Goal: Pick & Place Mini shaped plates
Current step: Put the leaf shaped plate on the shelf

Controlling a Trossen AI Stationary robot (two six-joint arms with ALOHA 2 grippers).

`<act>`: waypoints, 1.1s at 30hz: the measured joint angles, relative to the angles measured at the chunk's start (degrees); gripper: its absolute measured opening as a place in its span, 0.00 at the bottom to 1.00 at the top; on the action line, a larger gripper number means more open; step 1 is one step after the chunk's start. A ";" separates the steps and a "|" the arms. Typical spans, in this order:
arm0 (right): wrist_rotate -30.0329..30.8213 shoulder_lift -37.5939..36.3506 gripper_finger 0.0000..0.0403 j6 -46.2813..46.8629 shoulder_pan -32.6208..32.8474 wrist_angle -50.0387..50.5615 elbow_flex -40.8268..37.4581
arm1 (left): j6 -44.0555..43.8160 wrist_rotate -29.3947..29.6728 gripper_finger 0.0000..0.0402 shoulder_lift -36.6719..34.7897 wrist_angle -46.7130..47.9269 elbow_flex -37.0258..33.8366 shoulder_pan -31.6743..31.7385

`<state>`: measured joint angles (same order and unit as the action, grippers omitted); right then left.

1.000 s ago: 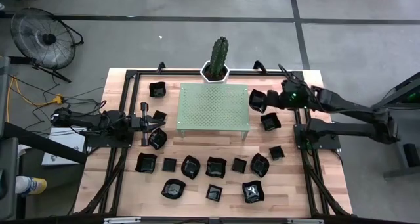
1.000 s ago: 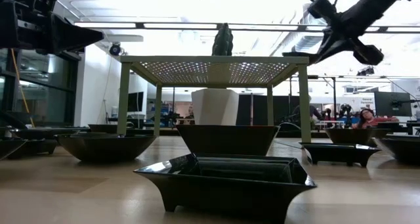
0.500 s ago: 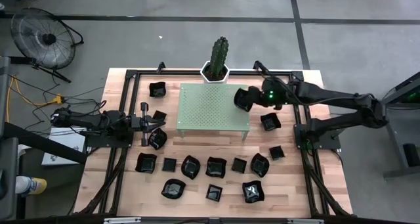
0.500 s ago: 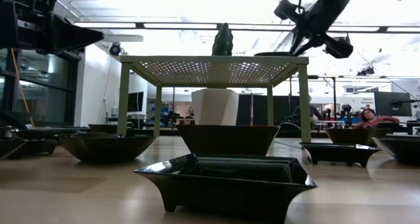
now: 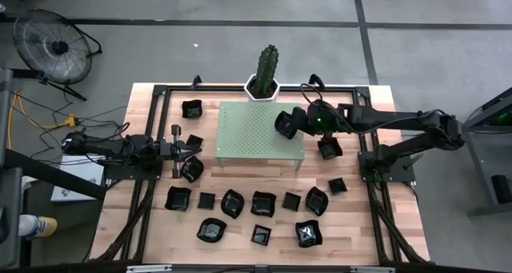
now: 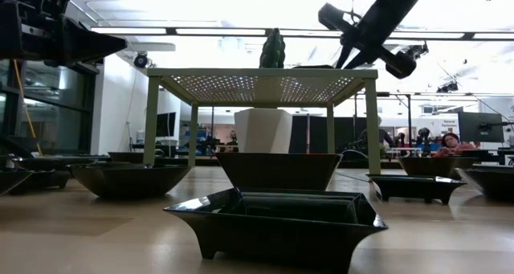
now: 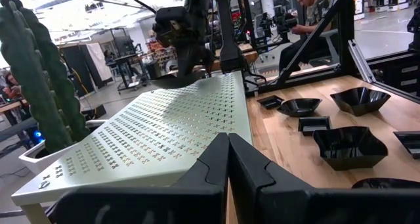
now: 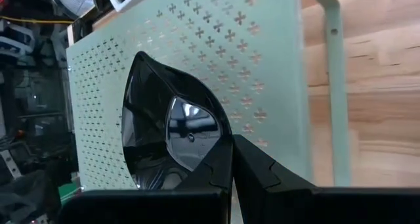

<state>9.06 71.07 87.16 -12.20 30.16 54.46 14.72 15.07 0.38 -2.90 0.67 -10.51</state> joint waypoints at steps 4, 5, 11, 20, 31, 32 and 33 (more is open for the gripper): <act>-0.06 1.08 0.00 0.06 0.39 -0.26 -0.02 | 0.00 0.00 0.00 0.02 0.00 0.00 0.00; -0.18 1.30 0.00 0.06 0.39 -0.27 -0.02 | 0.00 0.00 0.00 0.00 -0.02 0.00 0.00; 0.20 1.37 0.00 0.00 0.37 0.02 -0.02 | 0.00 0.00 0.00 0.02 -0.02 0.02 0.01; 0.22 1.37 0.09 -2.08 0.35 0.02 -0.04 | 0.00 0.00 0.00 0.01 -0.01 0.02 0.00; -0.43 -0.23 0.27 -3.94 0.35 1.38 -0.09 | 0.00 0.00 0.00 0.00 0.00 0.02 -0.01; -0.42 -0.80 0.28 -4.33 0.35 1.85 -0.09 | 0.00 0.00 0.00 0.02 0.00 0.00 0.01; -0.41 -1.35 0.28 -4.91 0.35 2.47 -0.09 | 0.00 0.00 0.00 0.01 -0.02 0.00 -0.02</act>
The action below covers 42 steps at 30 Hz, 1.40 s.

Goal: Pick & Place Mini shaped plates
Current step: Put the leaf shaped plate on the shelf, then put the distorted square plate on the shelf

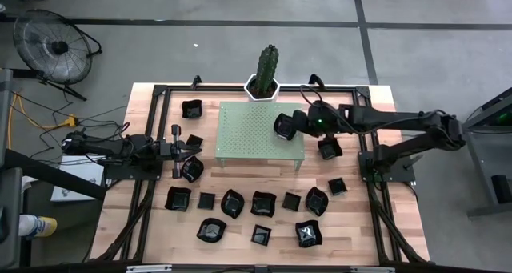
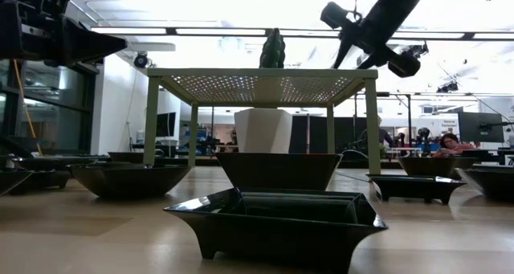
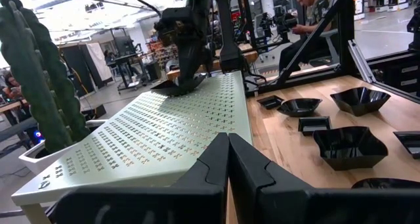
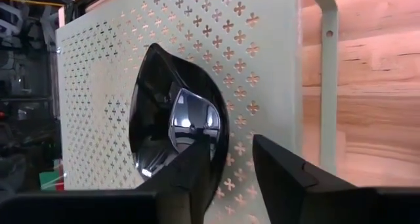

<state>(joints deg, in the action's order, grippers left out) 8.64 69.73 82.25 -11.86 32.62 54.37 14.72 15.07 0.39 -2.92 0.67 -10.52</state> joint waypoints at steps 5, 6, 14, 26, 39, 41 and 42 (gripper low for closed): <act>0.61 -3.77 0.31 -1.29 0.01 6.50 0.00 | 0.00 0.00 0.00 0.00 0.01 0.00 0.02; 1.08 -4.51 0.31 -1.31 0.02 8.53 0.00 | 0.00 0.00 0.00 0.01 0.02 0.02 0.02; 3.52 -8.15 0.31 -1.76 2.58 24.45 0.00 | 0.00 0.00 0.00 0.02 0.02 0.00 0.00; 3.21 -8.23 0.31 -5.39 3.78 41.31 -0.10 | 0.00 0.00 0.00 0.01 0.00 0.00 0.00; -1.14 -9.19 0.31 -5.21 2.62 36.37 -12.65 | 0.00 -0.01 0.00 0.00 0.01 0.00 0.01; -1.91 -9.54 0.31 -5.36 1.95 35.00 -14.27 | 0.00 0.00 0.00 0.00 0.00 0.00 0.02; -1.90 -9.54 0.31 -5.60 1.50 34.93 -14.17 | 0.00 0.00 0.00 0.01 0.00 0.00 0.01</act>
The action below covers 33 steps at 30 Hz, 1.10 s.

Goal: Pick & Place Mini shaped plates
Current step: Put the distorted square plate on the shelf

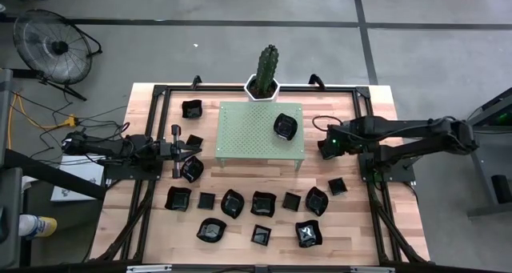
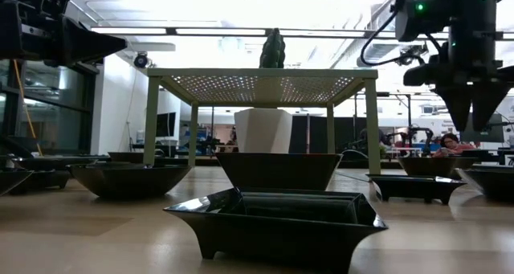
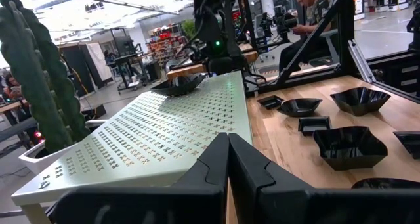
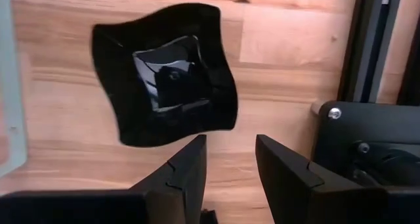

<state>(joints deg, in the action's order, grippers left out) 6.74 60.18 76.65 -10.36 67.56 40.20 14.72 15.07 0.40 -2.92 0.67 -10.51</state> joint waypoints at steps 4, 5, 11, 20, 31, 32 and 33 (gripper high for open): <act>0.69 -0.02 0.31 -0.52 -1.84 -0.01 0.21 | 0.00 0.00 0.00 -0.01 0.02 0.00 0.01; 0.60 -0.02 0.31 -0.64 -2.40 -0.02 0.18 | 0.00 0.00 0.00 0.00 0.02 0.00 0.00; -0.28 1.26 0.31 0.48 -4.21 -1.62 0.14 | 0.00 0.00 0.00 0.01 0.00 0.00 0.00; -2.64 1.40 0.31 -10.62 -1.06 -6.83 0.14 | 0.00 -0.02 0.00 0.00 0.00 0.00 0.01; -11.80 5.83 0.31 -46.53 1.47 -12.35 0.14 | 0.00 -0.01 0.00 0.00 0.01 0.02 0.01; -11.75 6.22 0.31 -48.54 1.82 -12.73 0.14 | 0.00 -0.02 0.00 -0.01 0.02 0.00 0.01; -11.54 6.44 0.31 -50.29 2.26 -13.07 0.14 | 0.00 -0.02 0.00 0.01 0.02 0.00 0.01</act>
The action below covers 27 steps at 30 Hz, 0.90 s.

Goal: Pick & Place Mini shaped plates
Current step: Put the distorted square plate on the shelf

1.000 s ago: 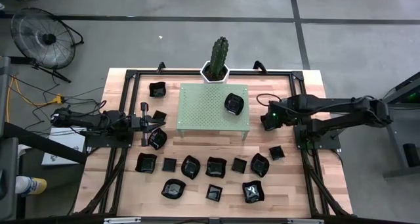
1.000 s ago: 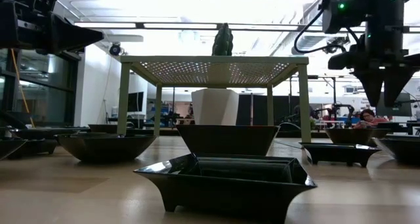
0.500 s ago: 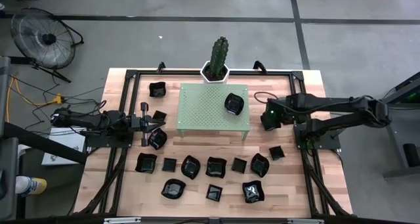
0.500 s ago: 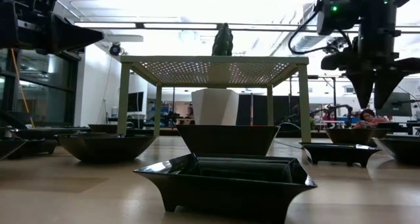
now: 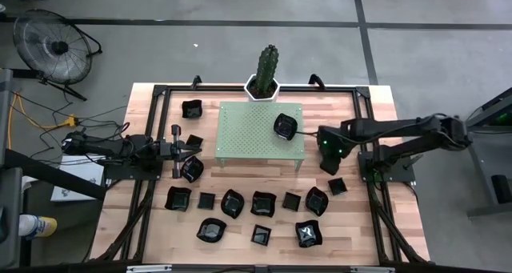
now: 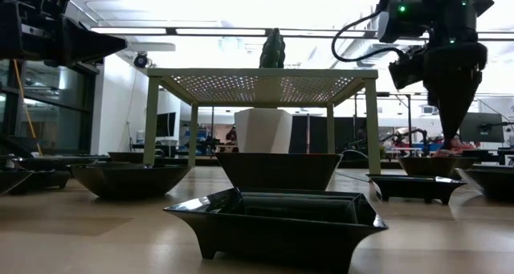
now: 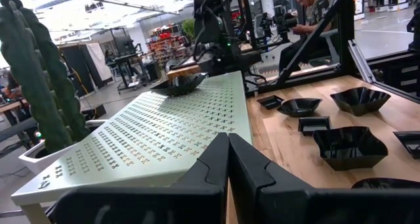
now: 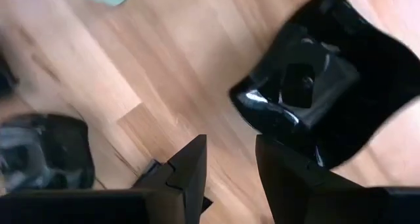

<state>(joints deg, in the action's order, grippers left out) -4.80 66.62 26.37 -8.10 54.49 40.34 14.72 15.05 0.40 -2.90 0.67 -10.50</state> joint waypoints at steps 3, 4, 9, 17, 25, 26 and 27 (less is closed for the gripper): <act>1.39 0.25 0.31 -5.27 1.48 -0.42 0.00 | 0.00 0.00 0.00 0.00 -0.01 0.00 -0.01; 1.85 0.25 0.31 -6.89 2.12 -0.41 0.00 | 0.00 0.01 0.00 0.00 -0.01 0.00 0.00; 4.64 0.23 0.31 -14.47 5.90 -0.04 0.00 | 0.00 0.00 0.00 0.00 -0.02 0.01 -0.01; 9.37 0.57 0.31 -12.76 10.87 0.83 0.08 | 0.00 0.00 0.00 0.00 -0.02 0.00 -0.02; 11.19 4.35 0.31 -11.11 14.69 0.94 0.11 | 0.00 0.00 0.00 -0.02 -0.02 0.00 0.00; 11.73 4.75 0.31 -10.88 14.80 0.93 0.11 | 0.00 0.00 0.00 0.00 0.00 0.00 0.00; 12.04 5.17 0.31 -10.80 14.94 0.91 0.11 | 0.00 0.00 0.00 0.00 0.00 0.02 0.00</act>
<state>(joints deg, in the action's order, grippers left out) 7.24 71.79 15.56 6.84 55.40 40.45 14.72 15.05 0.40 -2.90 0.69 -10.50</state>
